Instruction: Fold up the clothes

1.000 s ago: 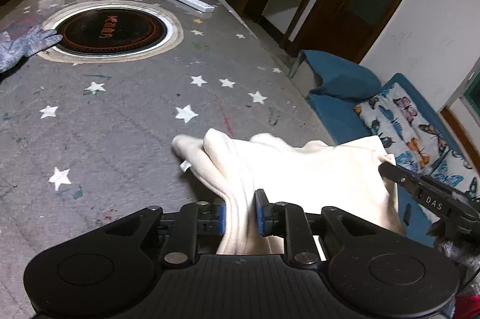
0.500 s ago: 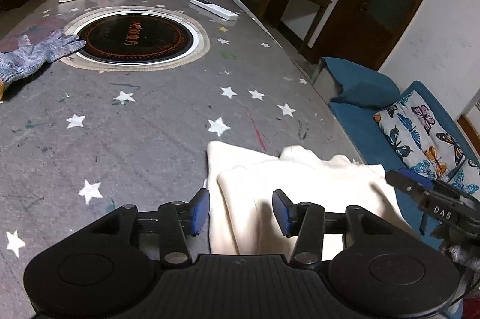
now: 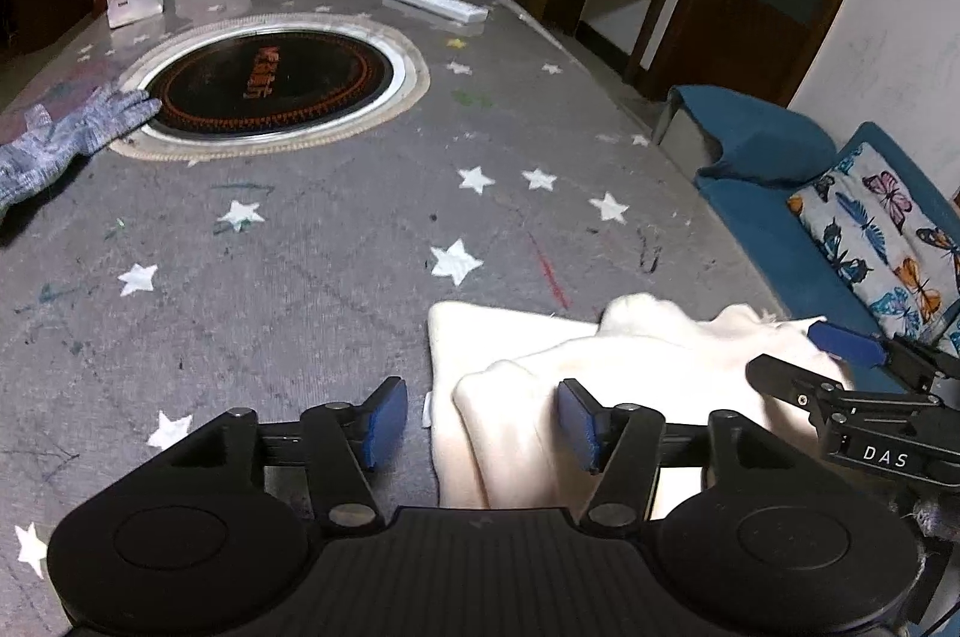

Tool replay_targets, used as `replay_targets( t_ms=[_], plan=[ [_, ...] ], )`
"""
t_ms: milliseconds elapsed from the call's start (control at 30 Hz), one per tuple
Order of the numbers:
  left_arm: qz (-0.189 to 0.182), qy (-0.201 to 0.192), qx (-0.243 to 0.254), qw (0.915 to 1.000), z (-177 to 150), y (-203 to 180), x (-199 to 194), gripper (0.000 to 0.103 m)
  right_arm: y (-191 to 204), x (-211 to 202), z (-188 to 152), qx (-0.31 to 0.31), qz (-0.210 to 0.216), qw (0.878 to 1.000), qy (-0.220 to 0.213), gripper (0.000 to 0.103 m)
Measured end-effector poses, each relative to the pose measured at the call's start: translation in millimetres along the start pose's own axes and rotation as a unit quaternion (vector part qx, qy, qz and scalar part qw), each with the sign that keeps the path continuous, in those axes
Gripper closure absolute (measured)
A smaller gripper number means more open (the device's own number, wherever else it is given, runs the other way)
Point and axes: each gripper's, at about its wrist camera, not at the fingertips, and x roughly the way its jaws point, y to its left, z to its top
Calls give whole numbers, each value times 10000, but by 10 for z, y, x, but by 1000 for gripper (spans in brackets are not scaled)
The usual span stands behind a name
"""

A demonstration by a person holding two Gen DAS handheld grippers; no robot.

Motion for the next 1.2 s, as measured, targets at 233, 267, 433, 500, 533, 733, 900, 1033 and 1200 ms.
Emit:
replay_targets(
  t_ms=[233, 267, 433, 500, 533, 733, 900, 1033, 1200],
  plan=[
    [35, 15, 62, 10000, -18, -14, 3, 26, 30, 66, -16, -65, -45, 9999, 146, 4],
    [41, 6, 69, 10000, -21, -19, -7, 26, 33, 58, -13, -59, -50, 9999, 147, 2],
    [86, -108, 63, 9999, -48, -27, -105, 16, 26, -19, 6, -13, -26, 10000, 80, 0],
    [71, -172, 76, 9998, -72, -29, -166, 14, 41, -73, 6, 6, -32, 10000, 52, 0],
    [68, -202, 99, 9997, -89, -33, -199, 14, 51, -113, -5, -9, -3, 10000, 23, 0],
    [166, -422, 393, 9982, -240, -94, -408, 4, 51, -404, -183, -39, -19, 10000, -87, 0],
    [195, -535, 581, 9967, -396, -134, -544, 0, -21, -678, -400, 18, -260, 9995, -201, 0],
    [232, -563, 704, 9957, -514, -164, -585, 0, -65, -849, -580, 69, -513, 9981, -334, 0],
    [387, -513, 917, 9937, -633, -189, -538, 0, -118, -927, -785, 117, -750, 9964, -378, 0]
  ],
)
